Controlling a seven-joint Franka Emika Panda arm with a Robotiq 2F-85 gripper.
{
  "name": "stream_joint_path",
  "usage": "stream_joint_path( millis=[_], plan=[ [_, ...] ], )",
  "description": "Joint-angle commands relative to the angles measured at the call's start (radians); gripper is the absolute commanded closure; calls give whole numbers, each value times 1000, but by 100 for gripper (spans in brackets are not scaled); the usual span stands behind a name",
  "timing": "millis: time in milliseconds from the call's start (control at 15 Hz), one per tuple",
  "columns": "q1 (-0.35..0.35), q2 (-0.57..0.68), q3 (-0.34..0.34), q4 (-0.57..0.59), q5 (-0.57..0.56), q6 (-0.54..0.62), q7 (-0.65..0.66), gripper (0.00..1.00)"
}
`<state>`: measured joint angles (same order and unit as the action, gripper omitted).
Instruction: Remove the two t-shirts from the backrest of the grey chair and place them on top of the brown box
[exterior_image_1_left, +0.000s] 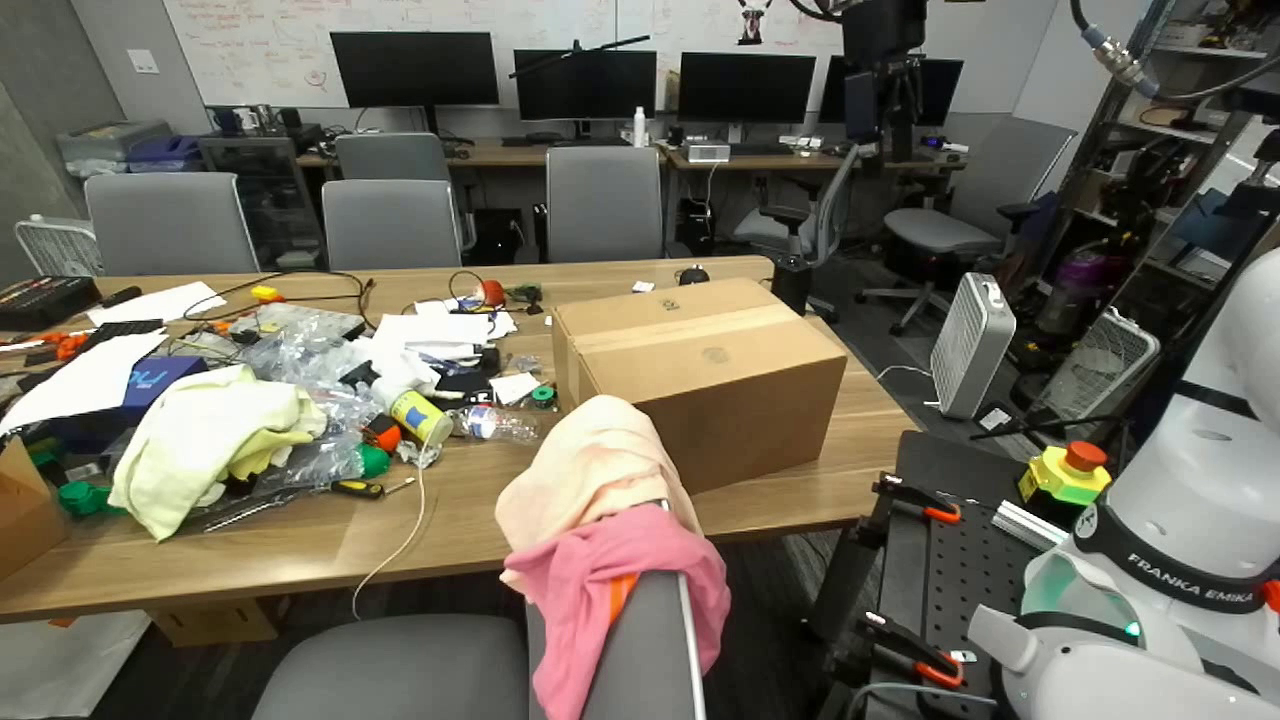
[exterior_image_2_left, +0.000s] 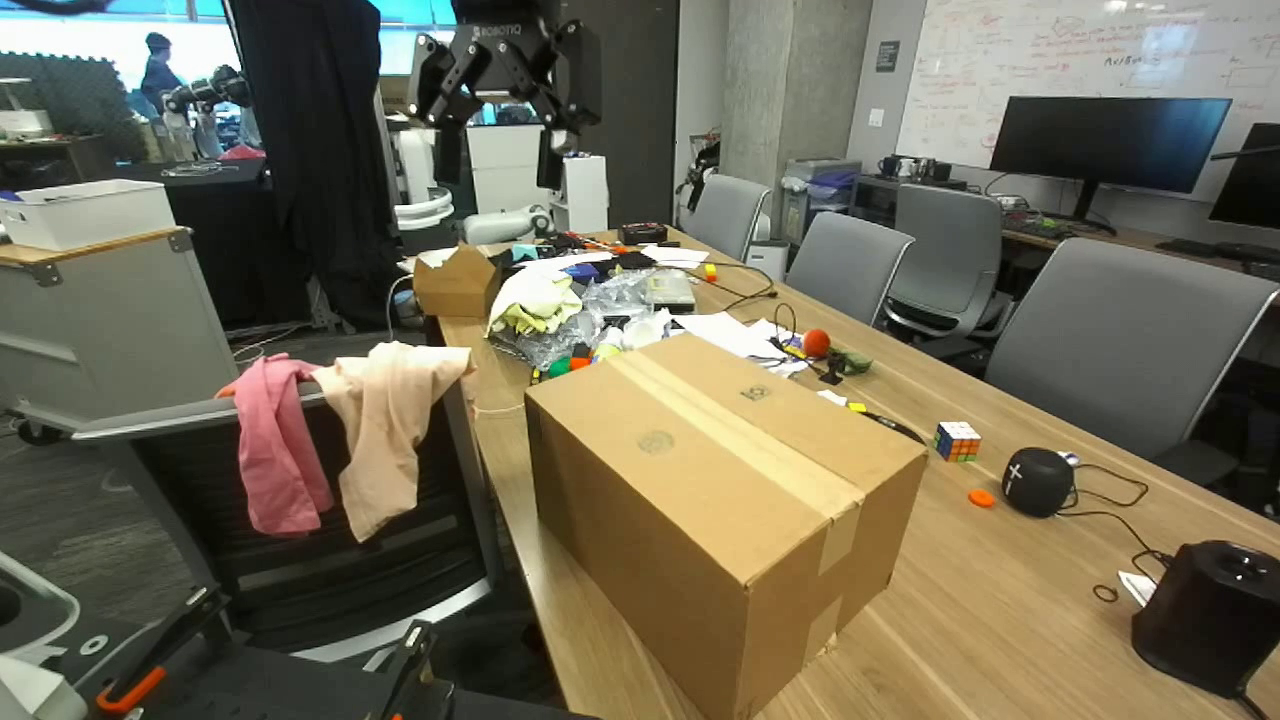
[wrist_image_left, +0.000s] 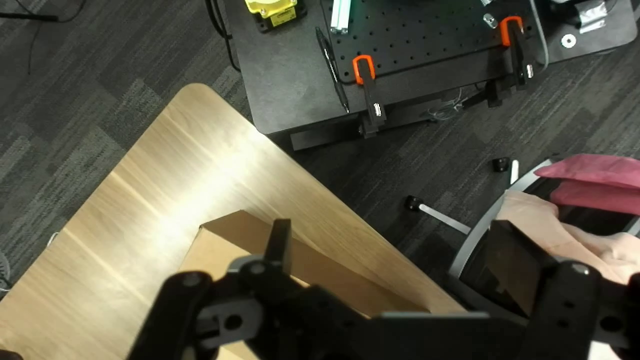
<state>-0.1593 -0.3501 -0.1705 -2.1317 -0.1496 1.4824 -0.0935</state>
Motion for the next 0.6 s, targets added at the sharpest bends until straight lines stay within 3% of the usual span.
stream_joint_path(
  millis=[0, 533],
  plan=[
    [29, 66, 42, 50, -24, 4, 38, 0],
    [78, 169, 104, 127, -72, 124, 36, 0]
  ],
)
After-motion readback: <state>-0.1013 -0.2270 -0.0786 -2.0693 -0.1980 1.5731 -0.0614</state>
